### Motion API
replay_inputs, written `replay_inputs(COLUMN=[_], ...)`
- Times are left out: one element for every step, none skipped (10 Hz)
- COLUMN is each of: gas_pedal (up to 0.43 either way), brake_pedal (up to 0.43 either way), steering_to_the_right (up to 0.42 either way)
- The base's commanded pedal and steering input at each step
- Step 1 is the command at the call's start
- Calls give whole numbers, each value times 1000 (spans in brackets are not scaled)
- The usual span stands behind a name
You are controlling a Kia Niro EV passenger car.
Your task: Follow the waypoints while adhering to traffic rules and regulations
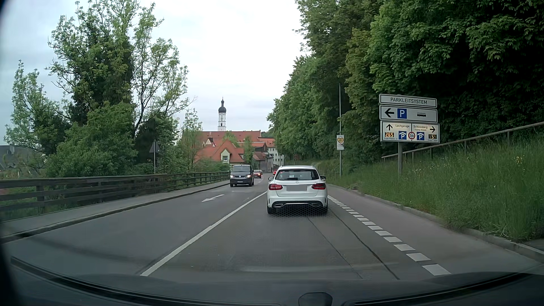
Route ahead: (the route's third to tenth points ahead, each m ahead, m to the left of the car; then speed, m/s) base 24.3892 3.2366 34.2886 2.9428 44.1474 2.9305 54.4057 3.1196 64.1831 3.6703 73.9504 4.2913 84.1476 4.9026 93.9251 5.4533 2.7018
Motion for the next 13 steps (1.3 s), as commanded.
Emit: replay_inputs(gas_pedal=[138,157,157,169,169,169,157,157,150,138,130,118,110], brake_pedal=[0,0,0,0,0,0,0,0,0,0,0,0,0], steering_to_the_right=[-3,-1,3,7,9,9,9,9,9,7,5,4,4])
